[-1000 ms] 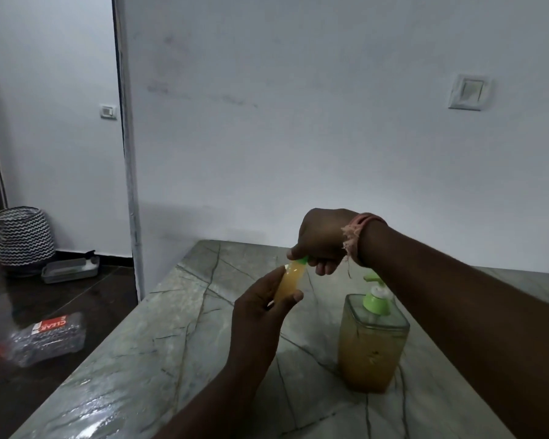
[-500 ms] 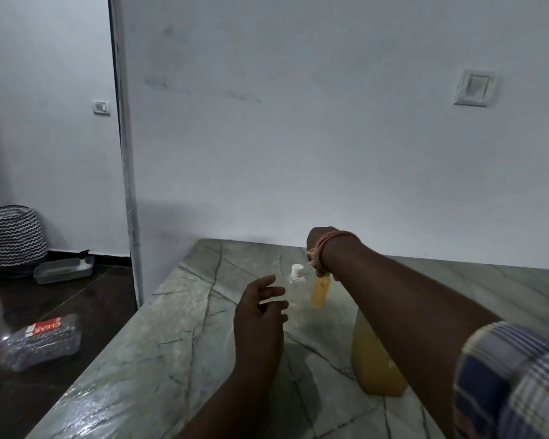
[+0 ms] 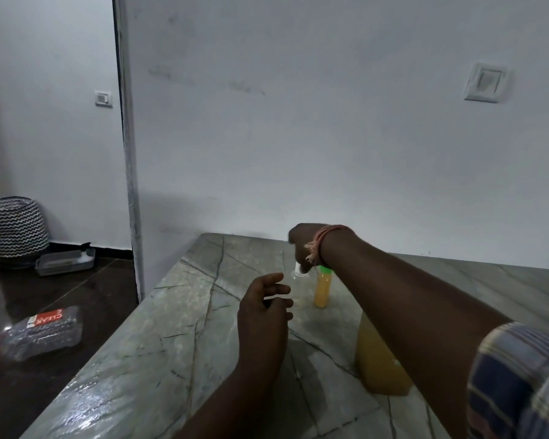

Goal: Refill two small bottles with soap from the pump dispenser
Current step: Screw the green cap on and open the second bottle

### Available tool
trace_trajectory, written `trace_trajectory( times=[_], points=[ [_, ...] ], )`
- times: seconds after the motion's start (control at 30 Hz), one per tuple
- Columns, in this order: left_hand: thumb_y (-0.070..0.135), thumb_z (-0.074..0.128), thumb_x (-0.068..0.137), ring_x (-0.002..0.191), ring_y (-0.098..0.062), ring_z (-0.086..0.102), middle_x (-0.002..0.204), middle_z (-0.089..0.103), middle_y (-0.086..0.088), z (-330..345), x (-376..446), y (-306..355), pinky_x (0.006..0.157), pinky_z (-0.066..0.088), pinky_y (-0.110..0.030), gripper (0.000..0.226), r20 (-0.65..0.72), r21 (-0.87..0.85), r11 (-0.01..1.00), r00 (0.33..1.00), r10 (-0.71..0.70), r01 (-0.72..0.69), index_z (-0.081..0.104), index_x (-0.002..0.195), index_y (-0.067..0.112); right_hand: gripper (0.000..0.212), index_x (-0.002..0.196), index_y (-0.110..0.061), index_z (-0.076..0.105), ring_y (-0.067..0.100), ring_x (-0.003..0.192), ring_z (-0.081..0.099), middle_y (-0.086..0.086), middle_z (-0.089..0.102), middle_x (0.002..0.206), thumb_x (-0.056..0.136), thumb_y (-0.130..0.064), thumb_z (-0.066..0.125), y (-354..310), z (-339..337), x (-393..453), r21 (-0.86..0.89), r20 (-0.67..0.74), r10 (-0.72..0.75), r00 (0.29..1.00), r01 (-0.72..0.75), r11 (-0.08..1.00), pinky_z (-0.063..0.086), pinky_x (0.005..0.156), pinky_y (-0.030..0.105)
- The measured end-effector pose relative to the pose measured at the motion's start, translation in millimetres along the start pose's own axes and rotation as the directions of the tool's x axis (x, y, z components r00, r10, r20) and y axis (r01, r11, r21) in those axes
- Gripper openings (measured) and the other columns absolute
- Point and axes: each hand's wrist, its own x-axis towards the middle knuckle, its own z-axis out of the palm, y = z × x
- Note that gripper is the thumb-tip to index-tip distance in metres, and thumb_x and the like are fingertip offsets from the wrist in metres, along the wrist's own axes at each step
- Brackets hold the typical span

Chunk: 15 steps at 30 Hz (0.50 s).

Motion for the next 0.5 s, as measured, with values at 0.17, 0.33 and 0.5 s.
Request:
trace_trajectory(
  times=[0.17, 0.33, 0.5],
  points=[
    [-0.007, 0.051, 0.089, 0.087, -0.003, 0.065, 0.109, 0.067, 0.003, -2.1, 0.8, -0.7, 0.063, 0.054, -0.019, 0.046, -0.037, 0.057, 0.998, 0.999, 0.03, -0.028, 0.062, 0.12, 0.024, 0.014, 0.102, -0.004, 0.065, 0.03, 0.094, 0.063, 0.015, 0.066, 0.108, 0.092, -0.011, 0.057, -20.8, 29.3, 10.3, 0.126, -0.063, -0.055, 0.997, 0.063, 0.99, 0.049, 0.076, 0.033],
    [0.006, 0.069, 0.082, 0.115, -0.007, 0.049, 0.124, 0.051, 0.013, -0.5, 1.0, -1.9, 0.08, 0.042, -0.02, 0.057, -0.036, 0.133, 0.991, 0.999, 0.02, -0.015, 0.051, 0.13, 0.031, 0.028, 0.069, -0.014, 0.052, 0.027, 0.079, 0.064, 0.007, 0.062, 0.075, 0.09, -0.03, 0.061, -15.9, 39.6, -5.7, 0.448, -0.294, 0.01, 0.956, 0.129, 0.885, 0.047, 0.066, 0.028],
    [0.039, 0.077, 0.079, 0.083, -0.006, 0.065, 0.096, 0.066, 0.007, 4.6, -2.9, -4.7, 0.071, 0.058, -0.033, 0.032, 0.053, 0.288, 0.953, 0.995, 0.084, -0.095, 0.057, 0.102, 0.03, 0.047, 0.061, -0.016, 0.049, 0.024, 0.066, 0.06, 0.005, 0.059, 0.065, 0.092, -0.049, 0.056, -5.2, 48.5, -26.9, 0.525, -0.43, 0.074, 0.9, 0.182, 0.832, 0.042, 0.061, 0.029]
  ],
)
